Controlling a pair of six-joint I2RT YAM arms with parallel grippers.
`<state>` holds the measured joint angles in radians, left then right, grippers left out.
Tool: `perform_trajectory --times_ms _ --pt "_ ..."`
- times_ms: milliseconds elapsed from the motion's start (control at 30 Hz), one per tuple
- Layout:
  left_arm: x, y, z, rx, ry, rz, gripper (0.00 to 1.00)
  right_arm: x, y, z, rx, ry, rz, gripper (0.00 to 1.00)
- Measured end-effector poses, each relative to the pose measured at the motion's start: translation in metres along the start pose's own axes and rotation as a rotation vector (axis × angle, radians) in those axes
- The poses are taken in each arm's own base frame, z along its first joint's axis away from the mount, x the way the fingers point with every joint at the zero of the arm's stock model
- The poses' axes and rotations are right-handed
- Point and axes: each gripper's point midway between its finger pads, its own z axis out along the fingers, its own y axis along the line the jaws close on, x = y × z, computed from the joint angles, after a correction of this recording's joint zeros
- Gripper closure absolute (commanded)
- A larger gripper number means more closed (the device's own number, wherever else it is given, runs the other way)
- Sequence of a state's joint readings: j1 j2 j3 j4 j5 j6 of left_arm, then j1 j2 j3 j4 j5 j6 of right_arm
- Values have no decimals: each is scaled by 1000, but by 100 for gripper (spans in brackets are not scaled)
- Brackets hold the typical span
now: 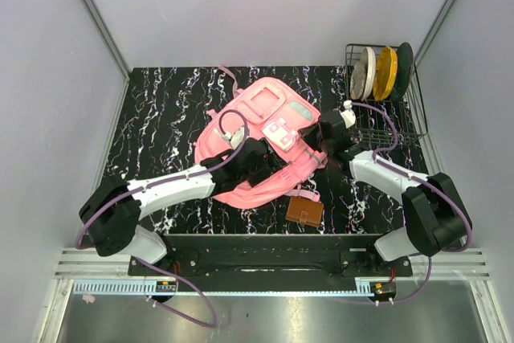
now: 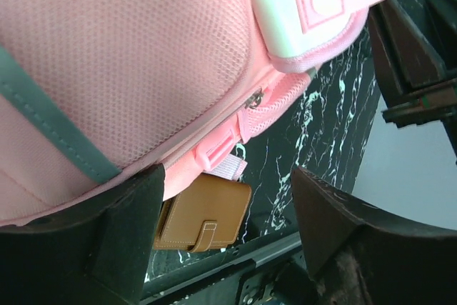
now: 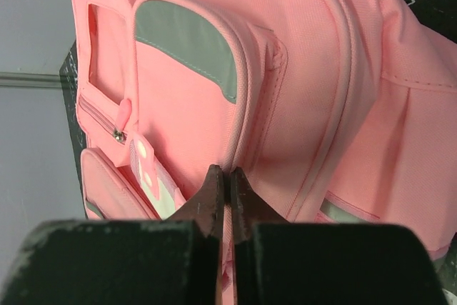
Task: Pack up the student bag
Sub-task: Unzip the student bag at the center of the board.
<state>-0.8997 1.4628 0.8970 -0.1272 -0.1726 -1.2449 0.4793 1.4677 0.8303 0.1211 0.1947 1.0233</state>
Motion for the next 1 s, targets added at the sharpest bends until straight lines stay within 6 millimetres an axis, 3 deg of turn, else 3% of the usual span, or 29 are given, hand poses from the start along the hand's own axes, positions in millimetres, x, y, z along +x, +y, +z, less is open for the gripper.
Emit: perform_trajectory --times_ms 133,300,700,1000 --pt "0 3 -3 -81 -36 -69 27 2 -3 -4 2 -3 -21 100" --pt "2 16 -6 -171 -85 -147 38 0 -2 -7 1 -9 -40 100" --pt "6 35 -1 -297 -141 -257 38 -2 -3 -17 4 -10 -100 100" --pt "0 47 -2 -352 -190 -300 64 -5 -1 -25 -12 -16 -155 100"
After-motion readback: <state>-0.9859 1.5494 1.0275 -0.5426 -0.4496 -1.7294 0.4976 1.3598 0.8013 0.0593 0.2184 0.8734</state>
